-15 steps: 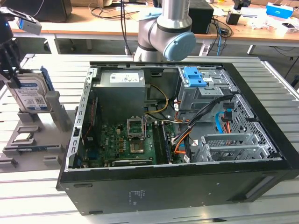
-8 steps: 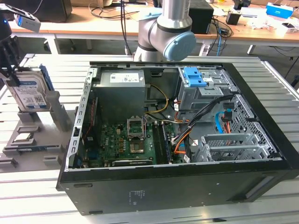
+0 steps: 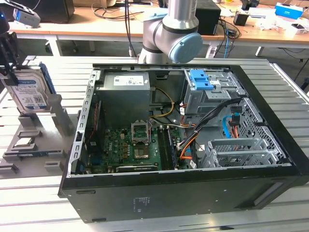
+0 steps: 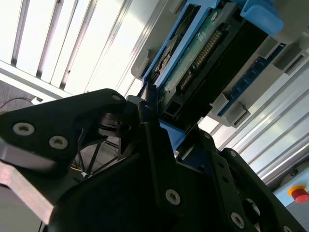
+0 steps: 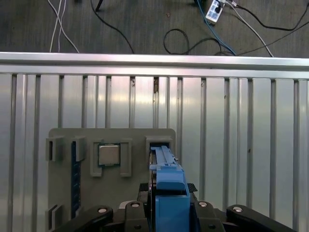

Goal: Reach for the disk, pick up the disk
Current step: 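Pick up the disk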

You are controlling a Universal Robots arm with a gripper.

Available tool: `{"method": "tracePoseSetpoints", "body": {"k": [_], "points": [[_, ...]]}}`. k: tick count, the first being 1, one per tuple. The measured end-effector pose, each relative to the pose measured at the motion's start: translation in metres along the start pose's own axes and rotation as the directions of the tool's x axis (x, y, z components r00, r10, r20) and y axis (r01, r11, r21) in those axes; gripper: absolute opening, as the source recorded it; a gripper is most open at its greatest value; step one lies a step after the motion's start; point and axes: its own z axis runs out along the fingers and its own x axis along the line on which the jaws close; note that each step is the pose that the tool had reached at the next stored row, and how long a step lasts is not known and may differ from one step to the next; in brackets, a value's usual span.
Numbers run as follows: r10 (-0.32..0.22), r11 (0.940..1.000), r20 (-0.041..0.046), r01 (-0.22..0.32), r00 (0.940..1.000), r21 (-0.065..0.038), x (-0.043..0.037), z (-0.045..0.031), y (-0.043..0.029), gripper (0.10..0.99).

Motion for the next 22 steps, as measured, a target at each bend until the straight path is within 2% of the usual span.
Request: {"method": "tracePoseSetpoints", "body": {"k": [16, 18, 22], "points": [[0.000, 1.0000, 0.0000, 0.000, 1.0000, 0.000, 0.0002, -0.0260, 0.0007, 0.365], [0.000, 1.0000, 0.0000, 0.000, 1.0000, 0.000, 0.0002, -0.0327, 0.0009, 0.365], [0.000, 1.0000, -0.0001, 0.000, 1.0000, 0.000, 0.0001, -0.0414, 0.0013, 0.365]]}}
